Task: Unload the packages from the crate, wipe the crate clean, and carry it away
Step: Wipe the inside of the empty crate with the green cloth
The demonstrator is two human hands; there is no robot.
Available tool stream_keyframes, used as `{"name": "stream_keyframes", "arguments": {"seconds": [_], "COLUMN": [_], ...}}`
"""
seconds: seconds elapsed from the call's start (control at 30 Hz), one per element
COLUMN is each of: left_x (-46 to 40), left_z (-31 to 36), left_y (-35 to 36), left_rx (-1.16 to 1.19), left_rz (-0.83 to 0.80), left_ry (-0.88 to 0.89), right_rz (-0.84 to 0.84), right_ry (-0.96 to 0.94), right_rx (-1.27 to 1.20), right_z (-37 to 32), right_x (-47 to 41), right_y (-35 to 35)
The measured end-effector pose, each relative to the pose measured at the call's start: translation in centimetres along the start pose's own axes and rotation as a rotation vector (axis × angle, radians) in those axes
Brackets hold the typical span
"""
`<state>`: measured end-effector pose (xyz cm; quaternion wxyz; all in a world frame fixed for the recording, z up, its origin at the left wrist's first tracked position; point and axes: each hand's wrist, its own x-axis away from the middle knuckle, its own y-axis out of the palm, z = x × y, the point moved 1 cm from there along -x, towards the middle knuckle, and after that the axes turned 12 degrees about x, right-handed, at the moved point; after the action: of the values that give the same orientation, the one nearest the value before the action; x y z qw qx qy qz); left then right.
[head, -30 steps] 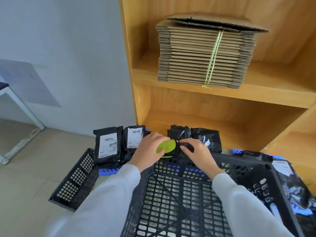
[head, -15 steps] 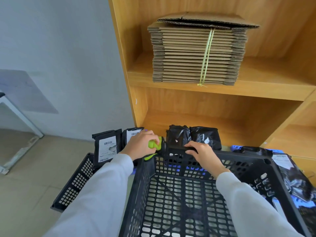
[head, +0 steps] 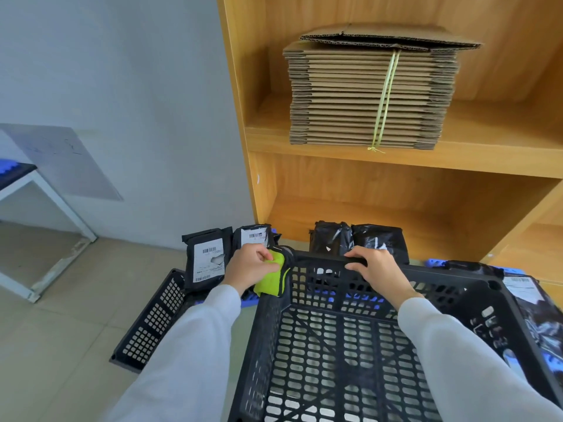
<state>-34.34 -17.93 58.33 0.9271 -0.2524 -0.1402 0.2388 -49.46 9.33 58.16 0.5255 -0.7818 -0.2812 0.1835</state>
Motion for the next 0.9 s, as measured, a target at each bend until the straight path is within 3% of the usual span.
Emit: {"name": "stream_keyframes", "arguments": {"seconds": [0.33,0.9], "left_x": [5.2,17.8], "left_z": [-1.6,-5.4], "left_y": [1.4,1.7], "left_rx": [0.123,0.283], "left_rz": [0.109,0.188], "left_ry": [-0.039,-0.090], "right_rz": [-0.068,-0.041], "right_ry": [0.125,0.153], "right_rx": [-0.183,-0.193], "right_z": [0.1,0.0], "right_x": [-0.8,-0.5], "right_y": [-0.9,-0.4]}}
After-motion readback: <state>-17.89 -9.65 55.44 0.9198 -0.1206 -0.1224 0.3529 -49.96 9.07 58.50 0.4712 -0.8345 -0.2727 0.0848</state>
